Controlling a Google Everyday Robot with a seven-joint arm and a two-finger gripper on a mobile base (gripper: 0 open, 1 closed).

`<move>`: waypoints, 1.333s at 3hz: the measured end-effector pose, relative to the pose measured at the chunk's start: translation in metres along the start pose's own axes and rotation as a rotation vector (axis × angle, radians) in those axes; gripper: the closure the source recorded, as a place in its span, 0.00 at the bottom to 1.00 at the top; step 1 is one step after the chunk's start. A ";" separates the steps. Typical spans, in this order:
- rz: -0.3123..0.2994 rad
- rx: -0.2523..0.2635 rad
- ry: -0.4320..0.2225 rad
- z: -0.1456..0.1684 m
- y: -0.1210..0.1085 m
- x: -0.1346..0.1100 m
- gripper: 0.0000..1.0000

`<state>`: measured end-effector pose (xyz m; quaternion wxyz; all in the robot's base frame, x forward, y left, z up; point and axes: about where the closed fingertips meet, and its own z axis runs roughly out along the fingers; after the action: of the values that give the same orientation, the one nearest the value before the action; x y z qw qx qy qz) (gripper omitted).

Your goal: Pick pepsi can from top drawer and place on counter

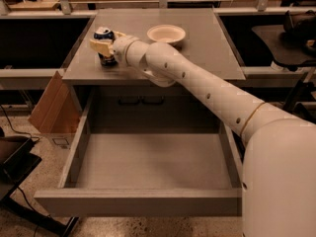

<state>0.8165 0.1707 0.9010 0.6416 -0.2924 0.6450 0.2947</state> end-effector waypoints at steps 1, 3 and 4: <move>0.000 0.000 0.000 0.000 0.000 -0.002 0.55; 0.002 -0.007 -0.011 -0.001 0.002 -0.005 0.08; -0.013 -0.030 -0.006 -0.013 0.002 -0.028 0.00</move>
Offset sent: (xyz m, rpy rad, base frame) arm 0.0000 0.0000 0.0018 0.0000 0.0000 0.0000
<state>0.8062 0.1622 0.9288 0.6410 -0.3052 0.6367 0.3008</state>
